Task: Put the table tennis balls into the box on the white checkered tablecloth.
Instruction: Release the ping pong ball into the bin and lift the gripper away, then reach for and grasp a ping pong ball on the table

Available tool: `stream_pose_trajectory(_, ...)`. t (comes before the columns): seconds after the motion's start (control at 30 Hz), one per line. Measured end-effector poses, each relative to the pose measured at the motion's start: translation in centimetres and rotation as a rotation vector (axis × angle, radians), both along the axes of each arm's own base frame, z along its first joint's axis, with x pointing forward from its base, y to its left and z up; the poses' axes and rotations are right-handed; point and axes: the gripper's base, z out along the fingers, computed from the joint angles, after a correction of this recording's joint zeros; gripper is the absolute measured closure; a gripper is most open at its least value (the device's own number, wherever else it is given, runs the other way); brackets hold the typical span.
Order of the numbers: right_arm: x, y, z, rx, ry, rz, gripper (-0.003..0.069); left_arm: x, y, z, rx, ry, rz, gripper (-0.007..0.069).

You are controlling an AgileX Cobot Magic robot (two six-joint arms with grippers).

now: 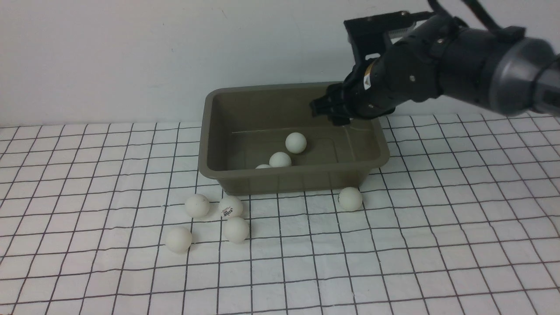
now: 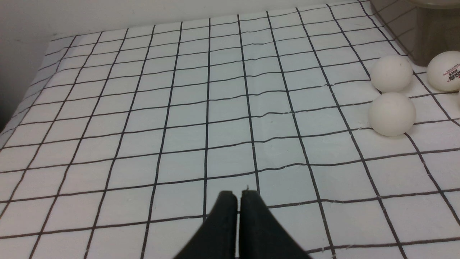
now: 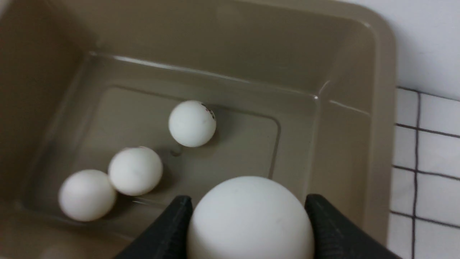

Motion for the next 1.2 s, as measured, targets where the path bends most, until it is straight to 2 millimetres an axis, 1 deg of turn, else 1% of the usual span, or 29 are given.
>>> stream_pose_trajectory(0.03,0.2,0.1,0.0,-0.001,-0.002,0.002,0.0300,0.0,0.0,0.0,0.000,0.000,0.000,0.0629)
stream_pose_trajectory(0.07,1.5,0.7,-1.8,-0.046,0.025,0.022,0.0300,0.0,0.0,0.0,0.000,0.000,0.000,0.0629)
stream_pose_trajectory(0.1,2.1,1.0,-2.8,-0.066,0.043,0.029,0.0299,0.0,0.0,0.0,0.000,0.000,0.000,0.0629)
stream_pose_trajectory(0.2,3.3,1.6,-4.9,-0.105,0.091,0.029,0.0283,0.0,0.0,0.0,0.000,0.000,0.000,0.0629)
stream_pose_trajectory(0.27,3.7,1.7,-5.3,-0.117,0.109,0.024,0.0272,0.0,0.0,0.0,0.000,0.000,0.000,0.0629)
stream_pose_trajectory(0.63,4.3,2.0,-2.6,-0.105,0.085,0.006,0.0265,0.0,0.0,0.0,0.000,0.000,0.000,0.0629)
stream_pose_trajectory(0.73,4.1,1.8,-2.0,-0.118,0.114,-0.008,0.0265,0.0,0.0,0.0,0.000,0.000,0.000,0.0629)
stream_pose_trajectory(0.8,3.8,1.5,-1.7,-0.142,0.149,-0.019,0.0264,0.0,0.0,0.0,0.000,0.000,0.000,0.0629)
stream_pose_trajectory(0.87,3.0,1.0,-0.9,-0.174,0.193,-0.014,0.0264,0.0,0.0,0.0,0.000,0.000,0.000,0.0629)
stream_pose_trajectory(1.0,1.3,0.1,1.9,-0.201,0.229,-0.001,0.0264,0.0,0.0,0.0,0.000,0.000,0.000,0.0629)
stream_pose_trajectory(1.2,-0.2,-0.7,4.9,-0.206,0.214,0.004,0.0264,0.0,0.0,0.0,0.000,0.000,0.000,0.0629)
